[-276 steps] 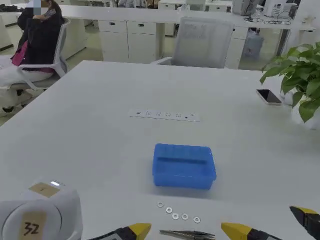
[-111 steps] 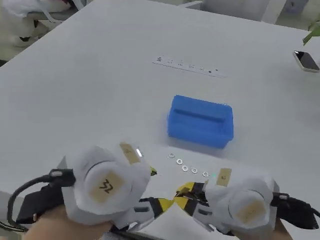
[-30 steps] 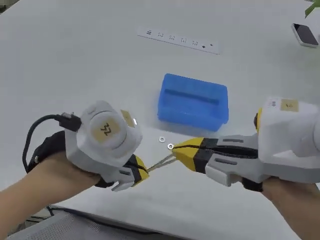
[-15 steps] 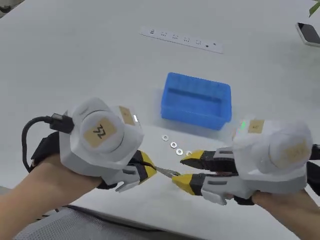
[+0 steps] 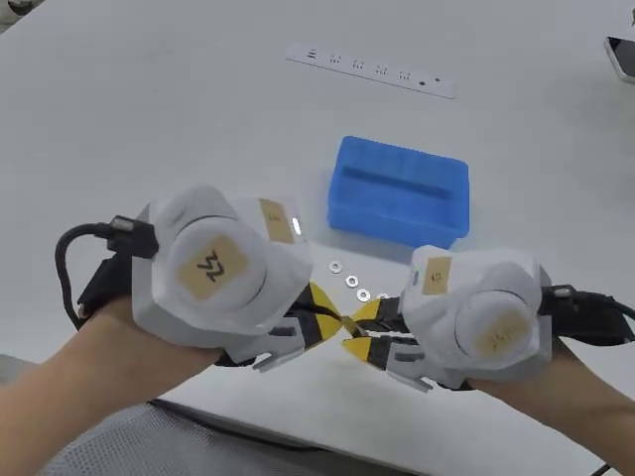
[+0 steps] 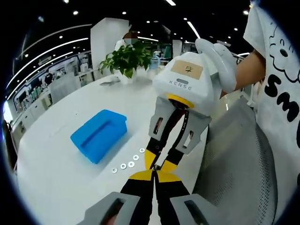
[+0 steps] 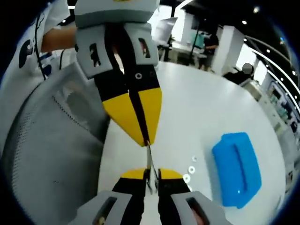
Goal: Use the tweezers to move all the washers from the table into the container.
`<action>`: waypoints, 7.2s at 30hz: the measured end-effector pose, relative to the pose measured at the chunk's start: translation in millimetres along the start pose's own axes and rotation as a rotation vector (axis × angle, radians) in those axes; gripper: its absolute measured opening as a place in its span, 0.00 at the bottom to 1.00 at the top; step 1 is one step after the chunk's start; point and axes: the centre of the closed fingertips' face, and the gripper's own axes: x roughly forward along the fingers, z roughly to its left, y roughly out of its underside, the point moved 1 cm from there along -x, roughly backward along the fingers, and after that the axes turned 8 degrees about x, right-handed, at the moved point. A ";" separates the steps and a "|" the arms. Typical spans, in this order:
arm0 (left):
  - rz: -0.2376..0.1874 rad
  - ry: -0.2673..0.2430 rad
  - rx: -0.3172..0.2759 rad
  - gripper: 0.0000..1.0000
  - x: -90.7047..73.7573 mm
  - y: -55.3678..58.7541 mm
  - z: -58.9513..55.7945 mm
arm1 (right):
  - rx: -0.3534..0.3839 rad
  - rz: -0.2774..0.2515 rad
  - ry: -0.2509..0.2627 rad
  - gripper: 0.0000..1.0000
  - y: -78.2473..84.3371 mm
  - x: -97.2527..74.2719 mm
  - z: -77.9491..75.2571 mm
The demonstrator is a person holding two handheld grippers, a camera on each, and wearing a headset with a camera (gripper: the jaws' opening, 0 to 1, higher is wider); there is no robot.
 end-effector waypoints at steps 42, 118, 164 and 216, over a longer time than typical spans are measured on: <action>0.045 -0.622 -0.314 0.85 -47.5 61.3 27.5 | 0.455 -0.269 0.145 0.03 -21.5 -18.3 -79.2; 0.095 -0.807 -0.328 0.95 -77.0 81.7 52.6 | 0.641 -0.468 0.362 0.02 -64.8 -14.8 -186.1; 0.144 -0.822 -0.292 0.95 -78.0 86.7 52.6 | 0.554 -0.435 0.377 0.03 -64.7 -35.1 -158.4; 0.067 -0.386 -0.355 0.98 -32.1 58.7 7.1 | 0.492 -0.265 0.331 0.02 -17.5 11.3 -89.8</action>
